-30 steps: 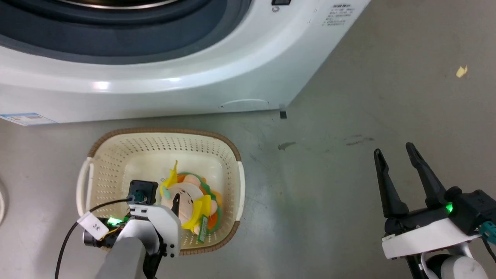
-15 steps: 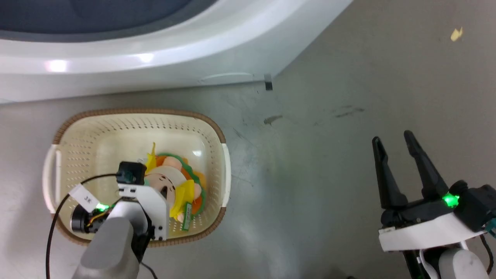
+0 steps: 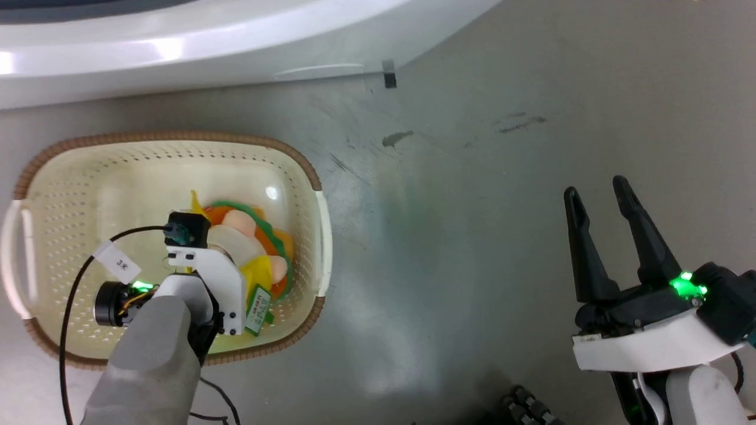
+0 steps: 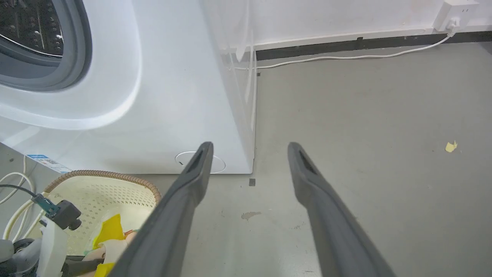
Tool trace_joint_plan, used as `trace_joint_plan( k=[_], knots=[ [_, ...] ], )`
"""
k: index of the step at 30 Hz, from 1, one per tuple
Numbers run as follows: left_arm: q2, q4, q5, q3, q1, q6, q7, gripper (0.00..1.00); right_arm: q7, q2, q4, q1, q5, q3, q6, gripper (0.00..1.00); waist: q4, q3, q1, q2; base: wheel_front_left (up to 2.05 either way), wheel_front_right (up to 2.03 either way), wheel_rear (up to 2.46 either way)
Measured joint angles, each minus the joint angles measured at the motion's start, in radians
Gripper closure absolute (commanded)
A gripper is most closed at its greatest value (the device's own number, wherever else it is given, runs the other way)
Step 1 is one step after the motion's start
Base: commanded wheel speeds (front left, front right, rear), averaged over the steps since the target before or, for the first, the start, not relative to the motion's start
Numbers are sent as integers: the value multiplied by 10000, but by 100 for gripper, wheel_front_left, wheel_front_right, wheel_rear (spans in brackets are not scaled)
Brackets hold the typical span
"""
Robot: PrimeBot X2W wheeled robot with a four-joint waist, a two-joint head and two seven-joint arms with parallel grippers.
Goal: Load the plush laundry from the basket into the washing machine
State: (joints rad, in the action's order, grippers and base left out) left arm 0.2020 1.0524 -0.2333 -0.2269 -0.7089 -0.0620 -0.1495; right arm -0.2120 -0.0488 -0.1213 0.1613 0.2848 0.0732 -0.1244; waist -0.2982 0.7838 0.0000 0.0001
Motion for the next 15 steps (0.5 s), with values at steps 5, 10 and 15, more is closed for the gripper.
trace_joint_plan(
  k=[5,10,15],
  knots=[
    [10,512,-201,-121,-225,-33,173,100,-109,0,4,163,69,48,-10,0,-132,66,0,0,0,0,0],
    [0,1045,-487,-188,-285,-115,539,100,-203,-2,-40,246,259,123,-10,0,-105,-224,0,0,0,0,0],
    [-54,1563,-1020,-6,-267,-169,1434,100,-311,0,35,253,180,107,-12,0,-38,-755,0,0,0,0,0]
  ],
)
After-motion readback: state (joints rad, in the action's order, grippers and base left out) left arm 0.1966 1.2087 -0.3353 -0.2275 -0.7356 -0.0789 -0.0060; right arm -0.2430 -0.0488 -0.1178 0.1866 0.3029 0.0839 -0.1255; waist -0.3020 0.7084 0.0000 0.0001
